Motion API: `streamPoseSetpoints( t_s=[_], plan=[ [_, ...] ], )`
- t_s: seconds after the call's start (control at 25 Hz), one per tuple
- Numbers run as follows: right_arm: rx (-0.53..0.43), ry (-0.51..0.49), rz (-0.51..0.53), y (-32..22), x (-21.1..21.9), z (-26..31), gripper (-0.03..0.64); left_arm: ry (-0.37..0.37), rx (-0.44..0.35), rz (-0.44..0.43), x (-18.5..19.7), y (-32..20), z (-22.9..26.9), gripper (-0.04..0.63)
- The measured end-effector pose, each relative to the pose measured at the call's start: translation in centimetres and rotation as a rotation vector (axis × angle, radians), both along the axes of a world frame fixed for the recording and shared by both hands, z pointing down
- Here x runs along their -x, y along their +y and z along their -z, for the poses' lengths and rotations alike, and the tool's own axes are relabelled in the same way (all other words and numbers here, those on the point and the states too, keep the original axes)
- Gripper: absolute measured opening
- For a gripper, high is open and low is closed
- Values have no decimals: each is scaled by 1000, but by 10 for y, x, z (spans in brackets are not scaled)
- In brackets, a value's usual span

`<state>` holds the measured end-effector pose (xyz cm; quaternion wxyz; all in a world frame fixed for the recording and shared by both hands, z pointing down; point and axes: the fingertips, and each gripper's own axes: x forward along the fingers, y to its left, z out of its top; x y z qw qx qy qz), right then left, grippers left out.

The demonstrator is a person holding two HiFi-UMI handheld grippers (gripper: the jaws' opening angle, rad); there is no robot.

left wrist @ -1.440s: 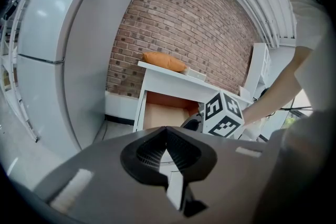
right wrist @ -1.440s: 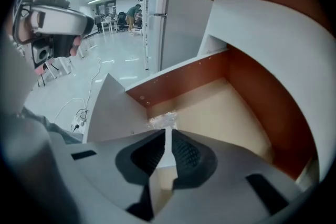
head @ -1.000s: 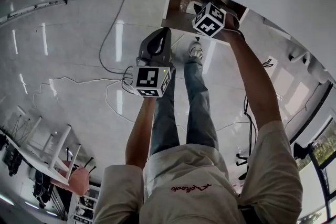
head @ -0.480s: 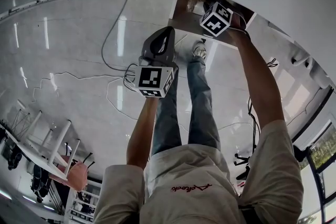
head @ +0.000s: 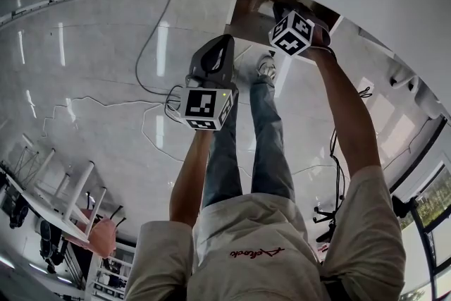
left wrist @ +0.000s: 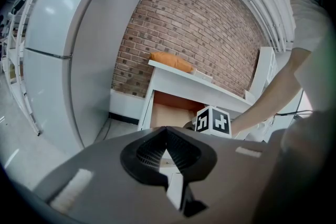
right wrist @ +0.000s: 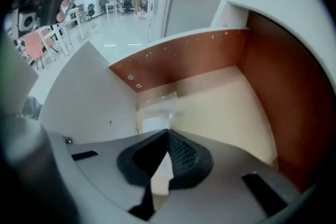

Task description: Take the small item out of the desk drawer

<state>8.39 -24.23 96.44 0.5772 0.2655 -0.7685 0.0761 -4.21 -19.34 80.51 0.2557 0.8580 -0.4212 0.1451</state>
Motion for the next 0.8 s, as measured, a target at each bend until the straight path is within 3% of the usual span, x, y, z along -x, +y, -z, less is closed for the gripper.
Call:
streamPoseSetpoints(
  t_s=[0.44,0.8],
  plan=[
    [-220,-96,-22,27,10,89,11,-3,-34,20,-1,15,30,9],
    [-353,-270,-229,63,8,178,11,-8,-77,66,3,23,73,8]
  ],
)
